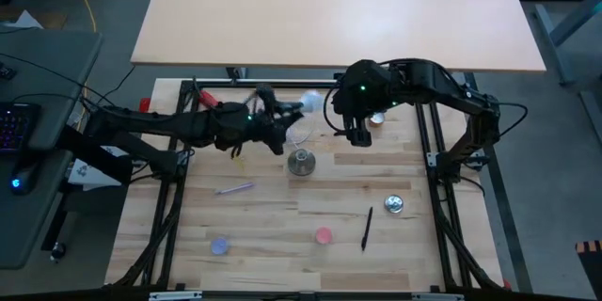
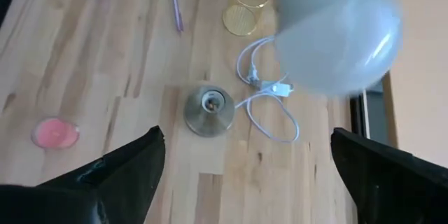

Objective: Screw lightbulb

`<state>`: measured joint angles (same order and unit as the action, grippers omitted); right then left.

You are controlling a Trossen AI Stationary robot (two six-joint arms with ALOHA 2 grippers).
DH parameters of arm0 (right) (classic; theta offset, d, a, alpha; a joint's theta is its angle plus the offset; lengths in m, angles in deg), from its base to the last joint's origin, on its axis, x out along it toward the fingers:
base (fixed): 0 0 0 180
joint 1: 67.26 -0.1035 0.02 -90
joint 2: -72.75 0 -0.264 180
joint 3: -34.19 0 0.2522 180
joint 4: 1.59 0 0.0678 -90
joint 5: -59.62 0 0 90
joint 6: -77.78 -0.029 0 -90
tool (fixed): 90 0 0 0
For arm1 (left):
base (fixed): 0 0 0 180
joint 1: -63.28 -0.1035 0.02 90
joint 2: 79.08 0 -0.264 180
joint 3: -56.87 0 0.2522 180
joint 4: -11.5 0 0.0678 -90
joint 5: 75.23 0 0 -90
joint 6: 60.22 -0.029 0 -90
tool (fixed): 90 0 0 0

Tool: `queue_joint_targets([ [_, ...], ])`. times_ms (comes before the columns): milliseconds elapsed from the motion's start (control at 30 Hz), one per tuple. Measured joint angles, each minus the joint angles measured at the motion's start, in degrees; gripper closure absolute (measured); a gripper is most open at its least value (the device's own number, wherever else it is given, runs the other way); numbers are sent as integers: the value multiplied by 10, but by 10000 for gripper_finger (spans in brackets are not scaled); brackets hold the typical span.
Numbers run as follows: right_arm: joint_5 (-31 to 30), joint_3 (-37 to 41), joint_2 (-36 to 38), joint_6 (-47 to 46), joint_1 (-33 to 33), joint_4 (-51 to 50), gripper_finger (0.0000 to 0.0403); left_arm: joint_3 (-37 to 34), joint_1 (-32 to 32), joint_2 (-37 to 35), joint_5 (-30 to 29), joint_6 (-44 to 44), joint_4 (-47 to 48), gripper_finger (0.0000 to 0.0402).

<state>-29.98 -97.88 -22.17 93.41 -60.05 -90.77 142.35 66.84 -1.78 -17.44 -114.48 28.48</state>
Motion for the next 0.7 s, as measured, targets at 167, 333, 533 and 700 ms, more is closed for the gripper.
queue_joint_targets([
  [167,26,1,0,2,19,4,11,0,-11,-40,-14,188,3,310],
  [333,72,1,-1,27,34,52,11,-20,-25,-107,36,410,6,310],
  [533,56,1,-1,63,32,141,11,-110,-38,-177,95,614,-71,310],
  [700,51,1,-1,132,21,161,11,-229,-52,-202,124,762,-261,310],
])
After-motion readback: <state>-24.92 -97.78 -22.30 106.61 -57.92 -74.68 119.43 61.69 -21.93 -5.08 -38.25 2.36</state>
